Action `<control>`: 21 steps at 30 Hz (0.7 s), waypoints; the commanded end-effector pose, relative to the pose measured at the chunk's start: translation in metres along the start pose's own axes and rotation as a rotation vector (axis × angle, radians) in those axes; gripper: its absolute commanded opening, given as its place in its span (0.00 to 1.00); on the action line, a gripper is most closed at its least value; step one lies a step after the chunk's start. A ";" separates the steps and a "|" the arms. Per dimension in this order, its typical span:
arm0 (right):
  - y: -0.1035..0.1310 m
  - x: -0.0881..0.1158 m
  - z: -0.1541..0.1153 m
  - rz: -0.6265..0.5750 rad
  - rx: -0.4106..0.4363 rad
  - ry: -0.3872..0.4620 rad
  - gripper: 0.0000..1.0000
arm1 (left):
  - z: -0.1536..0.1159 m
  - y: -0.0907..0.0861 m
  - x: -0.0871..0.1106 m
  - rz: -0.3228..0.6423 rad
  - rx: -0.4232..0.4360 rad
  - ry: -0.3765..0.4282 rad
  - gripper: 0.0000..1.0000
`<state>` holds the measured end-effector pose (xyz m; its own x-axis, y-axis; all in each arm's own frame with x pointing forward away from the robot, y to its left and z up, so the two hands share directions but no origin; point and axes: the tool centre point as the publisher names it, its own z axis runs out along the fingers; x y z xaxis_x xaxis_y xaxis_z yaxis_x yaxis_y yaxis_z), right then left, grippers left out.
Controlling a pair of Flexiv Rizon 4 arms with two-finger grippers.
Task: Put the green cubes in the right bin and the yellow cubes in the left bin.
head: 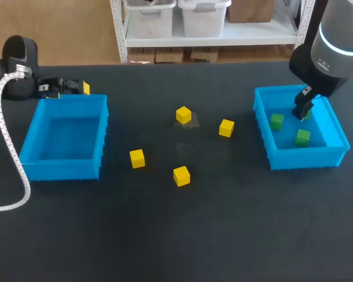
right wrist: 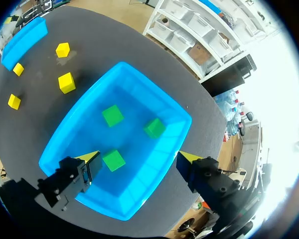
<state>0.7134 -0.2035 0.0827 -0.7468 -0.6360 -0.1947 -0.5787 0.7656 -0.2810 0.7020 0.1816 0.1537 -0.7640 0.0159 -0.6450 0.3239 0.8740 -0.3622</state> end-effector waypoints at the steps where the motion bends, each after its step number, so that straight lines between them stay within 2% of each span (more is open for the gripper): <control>1: 0.000 0.001 0.000 0.001 0.002 -0.003 1.00 | -0.003 0.005 -0.013 0.041 0.062 -0.001 1.00; 5: 0.000 0.001 0.000 0.001 0.002 -0.003 1.00 | -0.006 0.010 -0.037 0.154 0.115 0.055 1.00; 12: 0.000 0.001 0.000 0.001 0.002 -0.003 1.00 | -0.004 0.019 -0.071 0.258 0.184 0.138 1.00; 21: 0.000 0.001 0.000 0.001 0.002 -0.003 1.00 | 0.014 0.011 -0.109 0.319 0.265 0.192 1.00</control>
<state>0.7134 -0.2035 0.0826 -0.7468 -0.6359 -0.1948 -0.5787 0.7656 -0.2811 0.7745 0.1899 0.2096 -0.6695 0.3266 -0.6671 0.6444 0.7021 -0.3029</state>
